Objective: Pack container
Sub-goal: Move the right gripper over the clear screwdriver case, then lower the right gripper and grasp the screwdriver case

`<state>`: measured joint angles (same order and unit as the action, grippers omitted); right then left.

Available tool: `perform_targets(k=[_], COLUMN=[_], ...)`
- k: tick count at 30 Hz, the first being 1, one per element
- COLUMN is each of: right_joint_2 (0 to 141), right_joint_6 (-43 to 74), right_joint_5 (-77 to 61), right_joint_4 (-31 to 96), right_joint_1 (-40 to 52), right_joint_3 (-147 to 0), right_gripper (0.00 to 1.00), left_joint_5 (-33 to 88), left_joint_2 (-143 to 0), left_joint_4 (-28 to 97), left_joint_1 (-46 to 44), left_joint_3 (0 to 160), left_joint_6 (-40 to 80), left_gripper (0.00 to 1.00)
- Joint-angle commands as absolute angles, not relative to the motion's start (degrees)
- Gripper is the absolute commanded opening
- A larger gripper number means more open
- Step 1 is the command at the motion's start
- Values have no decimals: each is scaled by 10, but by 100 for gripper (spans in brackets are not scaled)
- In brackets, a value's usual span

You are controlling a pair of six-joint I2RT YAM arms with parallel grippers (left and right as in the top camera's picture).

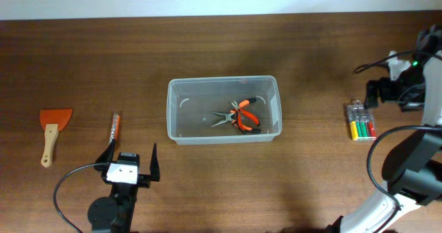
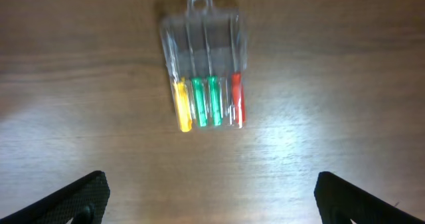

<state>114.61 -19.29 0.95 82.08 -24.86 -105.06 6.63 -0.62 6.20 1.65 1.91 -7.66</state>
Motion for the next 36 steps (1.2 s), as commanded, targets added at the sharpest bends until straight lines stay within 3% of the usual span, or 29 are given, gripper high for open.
perform_targets(k=[1,18,36], right_joint_2=[1141,1141,1190], right_joint_6=[-171,-183,-194], right_joint_5=[39,37,37], right_joint_4=[803,668,619], right_joint_1=[-236,-232,-233], right_joint_3=[-1010,-897,-893], right_gripper=[99,99,99], left_joint_5=[70,70,70], left_joint_2=[-3,-3,-3], left_joint_4=[60,60,60], left_joint_1=[19,19,19], left_joint_3=[15,15,15], left_joint_6=[-73,-73,-73], left_gripper=[99,99,99])
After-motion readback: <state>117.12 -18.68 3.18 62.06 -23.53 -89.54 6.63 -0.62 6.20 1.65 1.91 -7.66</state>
